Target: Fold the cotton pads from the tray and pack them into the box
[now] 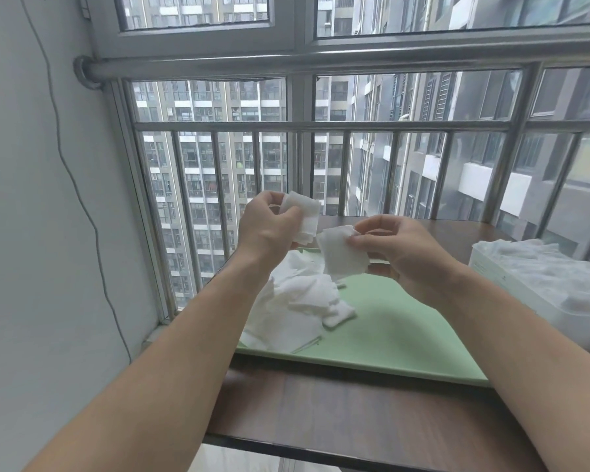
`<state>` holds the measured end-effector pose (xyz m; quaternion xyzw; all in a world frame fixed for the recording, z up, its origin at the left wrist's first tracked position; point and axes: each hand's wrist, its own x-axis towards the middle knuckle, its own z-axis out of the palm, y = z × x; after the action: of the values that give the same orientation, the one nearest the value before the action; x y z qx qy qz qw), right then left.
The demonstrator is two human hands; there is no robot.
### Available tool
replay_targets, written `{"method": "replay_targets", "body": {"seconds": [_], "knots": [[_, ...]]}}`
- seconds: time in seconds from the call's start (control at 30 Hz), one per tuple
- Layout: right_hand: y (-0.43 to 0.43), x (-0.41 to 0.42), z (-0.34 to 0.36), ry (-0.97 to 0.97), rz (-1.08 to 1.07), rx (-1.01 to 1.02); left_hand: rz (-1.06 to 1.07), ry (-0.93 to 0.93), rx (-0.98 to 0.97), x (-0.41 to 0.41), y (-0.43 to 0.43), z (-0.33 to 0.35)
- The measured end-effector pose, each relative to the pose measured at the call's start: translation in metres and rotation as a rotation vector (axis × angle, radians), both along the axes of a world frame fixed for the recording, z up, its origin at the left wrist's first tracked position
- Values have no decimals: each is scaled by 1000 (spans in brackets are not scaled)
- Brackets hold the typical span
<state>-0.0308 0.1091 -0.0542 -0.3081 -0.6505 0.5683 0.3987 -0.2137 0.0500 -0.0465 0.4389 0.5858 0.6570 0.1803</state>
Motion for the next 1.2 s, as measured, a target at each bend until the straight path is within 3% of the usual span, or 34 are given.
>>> {"method": "replay_targets", "body": {"seconds": [0.2,0.4,0.8,1.2], "knots": [[0,2,3,126,89,-41,-44,-22,15,1,-1,0],[-3,5,6,172,271,-54,-226,32,13,7,-2,-2],[0,6,3,-18,-25,124,-372,148,-57,12,-2,-6],[-1,5,3,-57,-120,186,-388,198,-94,16,-3,-6]]}}
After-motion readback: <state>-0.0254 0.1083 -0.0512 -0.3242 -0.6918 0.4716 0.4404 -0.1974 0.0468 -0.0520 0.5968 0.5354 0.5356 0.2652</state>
